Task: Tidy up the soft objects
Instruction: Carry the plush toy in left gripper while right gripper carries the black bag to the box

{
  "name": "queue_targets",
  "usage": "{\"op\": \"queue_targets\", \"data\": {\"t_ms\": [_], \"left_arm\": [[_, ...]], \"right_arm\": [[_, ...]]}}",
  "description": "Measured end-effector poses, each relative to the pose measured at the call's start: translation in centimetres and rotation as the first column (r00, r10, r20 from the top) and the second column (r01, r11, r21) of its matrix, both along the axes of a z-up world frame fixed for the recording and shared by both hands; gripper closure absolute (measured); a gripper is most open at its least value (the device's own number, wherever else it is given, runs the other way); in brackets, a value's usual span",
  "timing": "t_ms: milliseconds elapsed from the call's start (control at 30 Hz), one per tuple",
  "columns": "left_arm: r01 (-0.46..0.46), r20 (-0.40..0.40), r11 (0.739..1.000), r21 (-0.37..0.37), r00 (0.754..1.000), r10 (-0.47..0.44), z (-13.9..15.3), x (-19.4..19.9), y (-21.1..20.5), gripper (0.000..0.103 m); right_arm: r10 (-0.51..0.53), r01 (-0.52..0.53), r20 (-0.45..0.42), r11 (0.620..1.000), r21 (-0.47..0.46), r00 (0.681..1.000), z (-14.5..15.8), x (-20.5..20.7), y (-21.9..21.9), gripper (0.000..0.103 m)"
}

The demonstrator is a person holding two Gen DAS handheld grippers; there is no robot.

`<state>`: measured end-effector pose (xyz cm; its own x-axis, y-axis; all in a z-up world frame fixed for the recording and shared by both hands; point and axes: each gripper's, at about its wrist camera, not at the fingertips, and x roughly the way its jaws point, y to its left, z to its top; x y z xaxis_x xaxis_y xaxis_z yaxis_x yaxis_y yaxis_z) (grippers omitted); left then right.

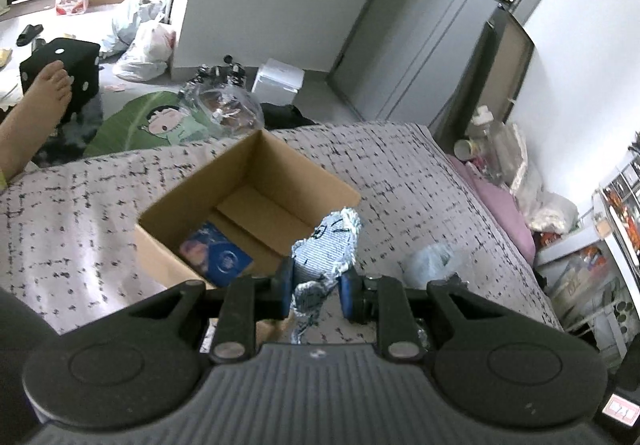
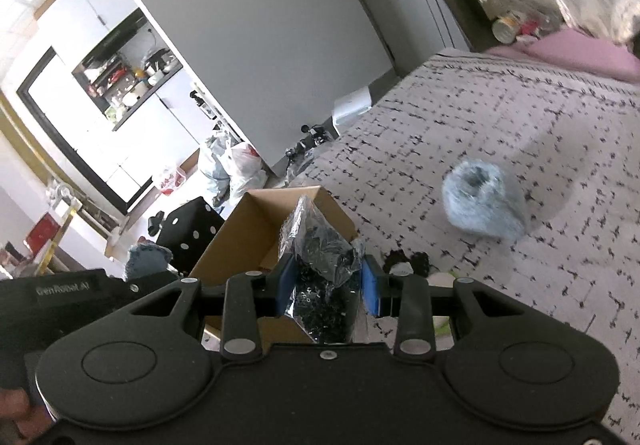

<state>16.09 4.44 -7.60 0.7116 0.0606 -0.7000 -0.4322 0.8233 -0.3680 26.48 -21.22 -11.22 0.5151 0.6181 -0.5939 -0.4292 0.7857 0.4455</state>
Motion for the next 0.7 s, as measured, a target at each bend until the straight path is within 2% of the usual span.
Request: {"op": "queue_targets", "data": {"t_ms": [167,467,700], "left_arm": [[-0.013,0.01,1.0,0.01,1.0,0.013,0.6,-0.3,1.9,0.081],[-0.028,0.015,0.999,0.022,1.0,0.028,0.9,0.1,5.0,0.081],[-0.023,-0.002,1.0,0.012,1.0,0.023,0.3,0.9,7.0,0.081]], "right_arm": [[0.034,-0.033,0.021,0.999,-0.026,0.999,0.4,0.2,2.0,0.068],[0.159,-0.155,0.068,0.986,-0.06,0.985,1.2,0.1,7.3,0.068],[0.178,-0.175,0.063,0.983,-0.055,0.982,1.6,1.1,10.2,0.068]]}}
